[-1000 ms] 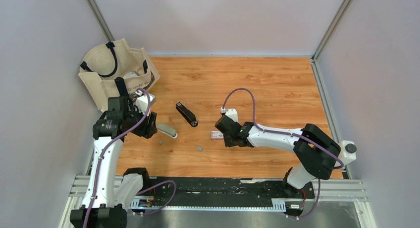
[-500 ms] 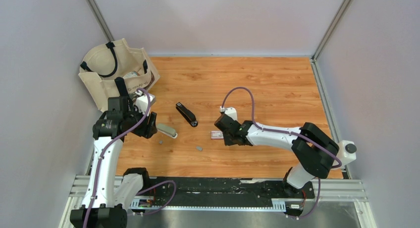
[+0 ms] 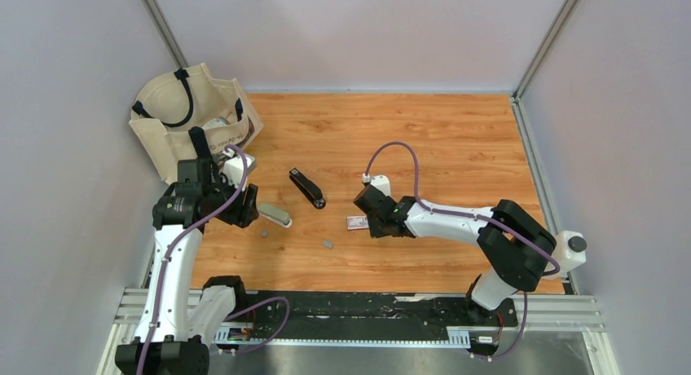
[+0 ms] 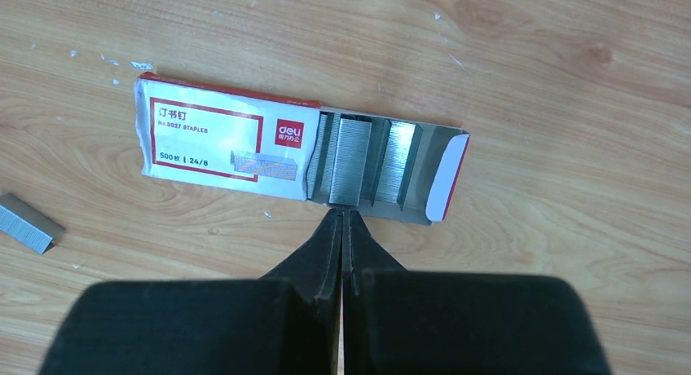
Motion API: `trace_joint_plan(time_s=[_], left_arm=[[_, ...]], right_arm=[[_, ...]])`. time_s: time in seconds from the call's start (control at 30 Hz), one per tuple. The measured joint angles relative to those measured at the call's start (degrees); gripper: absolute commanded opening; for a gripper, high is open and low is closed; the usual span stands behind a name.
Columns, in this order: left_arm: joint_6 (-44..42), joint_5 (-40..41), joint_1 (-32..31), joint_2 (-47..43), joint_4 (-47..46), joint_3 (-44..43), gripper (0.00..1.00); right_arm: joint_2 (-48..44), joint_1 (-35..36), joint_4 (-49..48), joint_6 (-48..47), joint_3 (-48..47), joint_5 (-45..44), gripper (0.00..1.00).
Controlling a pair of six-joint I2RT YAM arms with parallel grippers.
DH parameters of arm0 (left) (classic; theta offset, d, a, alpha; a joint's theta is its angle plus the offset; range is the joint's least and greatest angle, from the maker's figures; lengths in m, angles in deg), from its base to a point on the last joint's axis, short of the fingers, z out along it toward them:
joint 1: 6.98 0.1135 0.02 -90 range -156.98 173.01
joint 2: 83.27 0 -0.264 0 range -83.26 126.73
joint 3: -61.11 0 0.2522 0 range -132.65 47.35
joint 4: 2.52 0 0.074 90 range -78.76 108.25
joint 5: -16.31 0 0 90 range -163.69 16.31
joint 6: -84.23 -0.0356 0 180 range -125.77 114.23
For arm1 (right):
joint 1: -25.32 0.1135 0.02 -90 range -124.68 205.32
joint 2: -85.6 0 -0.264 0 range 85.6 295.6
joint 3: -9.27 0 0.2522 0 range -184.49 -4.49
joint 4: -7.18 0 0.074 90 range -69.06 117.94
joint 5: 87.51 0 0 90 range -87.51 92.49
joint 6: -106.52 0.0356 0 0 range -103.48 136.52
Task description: Unload the staples from the stapler
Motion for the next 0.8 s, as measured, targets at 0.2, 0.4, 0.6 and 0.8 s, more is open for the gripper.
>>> trace_joint_plan(time_s=[0.2, 0.4, 0.6, 0.8], left_arm=[[-0.1, 0.0, 0.0, 0.0, 0.0, 0.0, 0.60], [-0.2, 0.0, 0.0, 0.0, 0.0, 0.0, 0.60], [-0.2, -0.2, 0.0, -0.2, 0.0, 0.0, 0.60], [-0.3, -0.3, 0.0, -0.7, 0.0, 0.0, 0.60]], right_arm=[[0.2, -0.4, -0.3, -0.4, -0.5, 0.2, 0.00], [0.2, -0.6, -0.4, -0.7, -0.6, 1.3, 0.23], [-3.3, 0.0, -0.6, -1.4, -0.2, 3.5, 0.55], [-6.2, 4.0, -2.6, -5.6, -0.9, 8.2, 0.58]])
